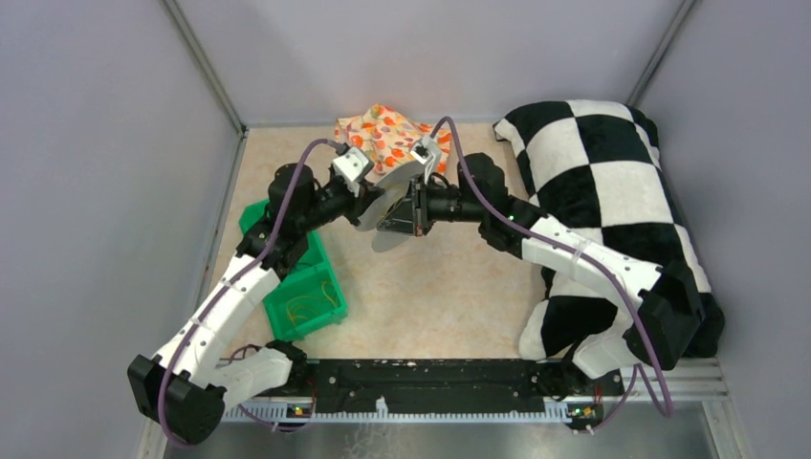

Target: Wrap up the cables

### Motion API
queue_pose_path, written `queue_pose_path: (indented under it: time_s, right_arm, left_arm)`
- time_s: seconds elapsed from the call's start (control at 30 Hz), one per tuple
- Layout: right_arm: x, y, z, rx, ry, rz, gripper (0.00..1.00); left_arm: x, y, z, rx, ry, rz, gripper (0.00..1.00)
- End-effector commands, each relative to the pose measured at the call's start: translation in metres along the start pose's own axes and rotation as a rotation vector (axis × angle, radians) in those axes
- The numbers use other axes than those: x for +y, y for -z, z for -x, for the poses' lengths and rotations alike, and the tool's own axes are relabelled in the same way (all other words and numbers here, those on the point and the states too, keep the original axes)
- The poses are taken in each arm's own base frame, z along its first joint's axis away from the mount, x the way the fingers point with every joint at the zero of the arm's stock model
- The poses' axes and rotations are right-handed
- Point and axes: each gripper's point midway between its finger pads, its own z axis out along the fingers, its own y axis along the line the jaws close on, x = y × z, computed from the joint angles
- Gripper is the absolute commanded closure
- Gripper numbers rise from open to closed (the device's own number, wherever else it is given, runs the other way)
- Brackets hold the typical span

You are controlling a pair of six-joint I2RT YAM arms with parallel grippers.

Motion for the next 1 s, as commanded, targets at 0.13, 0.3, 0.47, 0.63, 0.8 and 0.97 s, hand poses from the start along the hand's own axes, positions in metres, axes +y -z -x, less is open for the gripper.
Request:
queue_pose_path:
  time_s: [0.13,0.3,0.47,0.63,0.8,0.97]
  right_arm:
    - [0.022,0.000,0.027,-0.096,-0.071,0.110,1.00]
    - [0.017,0.001,0.031,-0.102,-0.058,0.067,1.00]
    - [0.010,0.003,0.033,-0.101,-0.015,0.018,1.00]
    - [0.001,0.011,0.035,-0.080,0.081,-0.037,1.00]
    - [-0.011,0.025,0.028,-0.013,0.152,-0.036,1.00]
    - [-0.018,0.037,0.018,0.062,0.202,-0.008,1.00]
  left_arm:
    - [-0.017,0.003,0.032,-0.126,-0.130,-0.096,1.00]
    - [-0.022,0.005,0.021,-0.111,-0.179,-0.121,1.00]
    - [-0.023,0.007,0.015,-0.105,-0.227,-0.122,1.00]
    - [-0.029,0.011,0.010,-0.073,-0.261,-0.169,1.00]
    - [-0.045,0.016,0.005,-0.047,-0.271,-0.265,1.00]
    - [-0.051,0.017,0.001,-0.031,-0.278,-0.314,1.00]
